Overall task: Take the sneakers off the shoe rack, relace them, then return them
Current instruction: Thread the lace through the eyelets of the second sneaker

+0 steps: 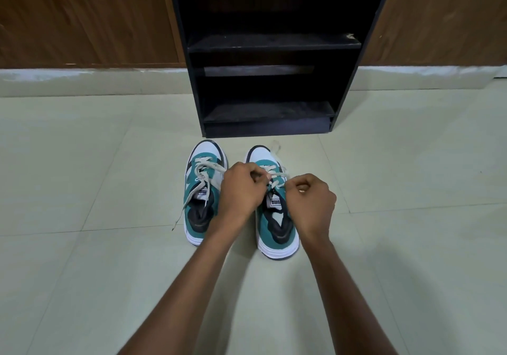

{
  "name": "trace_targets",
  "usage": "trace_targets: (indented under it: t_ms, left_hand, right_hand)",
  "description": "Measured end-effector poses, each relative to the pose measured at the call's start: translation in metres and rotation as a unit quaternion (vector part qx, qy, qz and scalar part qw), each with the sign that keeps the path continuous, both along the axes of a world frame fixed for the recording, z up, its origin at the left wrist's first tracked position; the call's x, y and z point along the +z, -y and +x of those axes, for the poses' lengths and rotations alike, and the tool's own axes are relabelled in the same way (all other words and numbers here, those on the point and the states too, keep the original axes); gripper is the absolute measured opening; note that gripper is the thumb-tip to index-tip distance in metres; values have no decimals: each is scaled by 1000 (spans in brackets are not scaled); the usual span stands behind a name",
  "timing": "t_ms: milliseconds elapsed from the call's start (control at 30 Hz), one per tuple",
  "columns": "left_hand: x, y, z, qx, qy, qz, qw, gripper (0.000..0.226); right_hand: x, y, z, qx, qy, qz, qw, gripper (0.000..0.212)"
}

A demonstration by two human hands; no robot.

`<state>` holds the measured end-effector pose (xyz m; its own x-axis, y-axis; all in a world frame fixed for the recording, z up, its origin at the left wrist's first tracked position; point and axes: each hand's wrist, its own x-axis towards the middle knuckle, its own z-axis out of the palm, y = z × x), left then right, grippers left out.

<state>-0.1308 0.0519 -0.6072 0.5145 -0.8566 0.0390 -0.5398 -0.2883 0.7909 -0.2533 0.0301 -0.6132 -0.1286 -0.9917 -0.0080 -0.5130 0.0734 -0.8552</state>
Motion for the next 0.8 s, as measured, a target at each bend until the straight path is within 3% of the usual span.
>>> trace_targets:
  t_ms: [133, 233, 300, 367, 433, 533, 633, 800]
  left_hand:
    - [4, -2, -8, 30, -47, -19, 998, 6]
    - [12, -1, -12, 78, -237, -73, 966, 2]
    - [19, -2, -11, 79, -363, -126, 920, 13]
    - [24, -4, -8, 42, -405, -175, 897, 24]
    - [27, -4, -6, 9, -395, -223, 891, 32]
    - [31, -2, 0, -58, -321, -271, 906, 36]
    - [35, 4, 4, -151, -238, -245, 927, 36]
    - [32, 5, 19, -167, -194, -210, 944, 21]
  right_hand:
    - [6, -1, 9, -5, 204, 36, 978, 12]
    - [16, 0, 14, 31, 363, 80, 928, 21]
    - [24, 3, 15, 54, 393, 78, 915, 24]
    - [29, 8, 15, 59, 353, 57, 932, 20]
    - [34, 12, 14, 66, 277, 37, 958, 15]
    - [43, 10, 13, 135, 259, 46, 955, 10]
    - [48, 11, 11, 184, 219, 24, 958, 11]
    - [49, 15, 4, 177, 234, 38, 955, 24]
